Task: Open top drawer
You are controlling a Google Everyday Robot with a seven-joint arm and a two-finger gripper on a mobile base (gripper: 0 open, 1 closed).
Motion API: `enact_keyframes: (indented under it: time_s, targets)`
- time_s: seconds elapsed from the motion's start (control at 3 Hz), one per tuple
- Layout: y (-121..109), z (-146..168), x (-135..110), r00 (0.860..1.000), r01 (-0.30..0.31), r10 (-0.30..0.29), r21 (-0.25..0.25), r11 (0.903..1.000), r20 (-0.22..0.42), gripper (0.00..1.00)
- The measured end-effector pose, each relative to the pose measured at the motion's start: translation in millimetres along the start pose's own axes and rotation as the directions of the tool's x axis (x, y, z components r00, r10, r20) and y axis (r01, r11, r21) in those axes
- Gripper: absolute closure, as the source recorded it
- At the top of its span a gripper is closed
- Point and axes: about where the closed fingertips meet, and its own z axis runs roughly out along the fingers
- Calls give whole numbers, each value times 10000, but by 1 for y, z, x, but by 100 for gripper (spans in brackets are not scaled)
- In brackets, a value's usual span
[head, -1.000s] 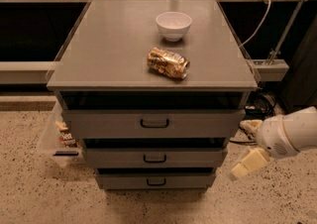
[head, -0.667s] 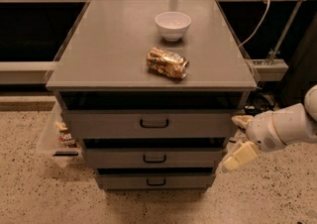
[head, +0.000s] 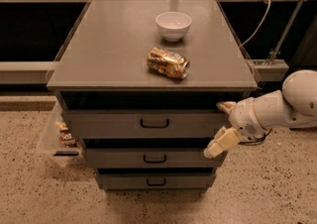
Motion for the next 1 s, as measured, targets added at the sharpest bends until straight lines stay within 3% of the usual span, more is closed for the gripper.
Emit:
enact_keyframes:
  time_s: [0.33,1.0]
  targets:
    - [0,0,0,10000,0,0,0,10000,0,0]
    - [-28,14,12,9999,-142,139,436,9989,79,0]
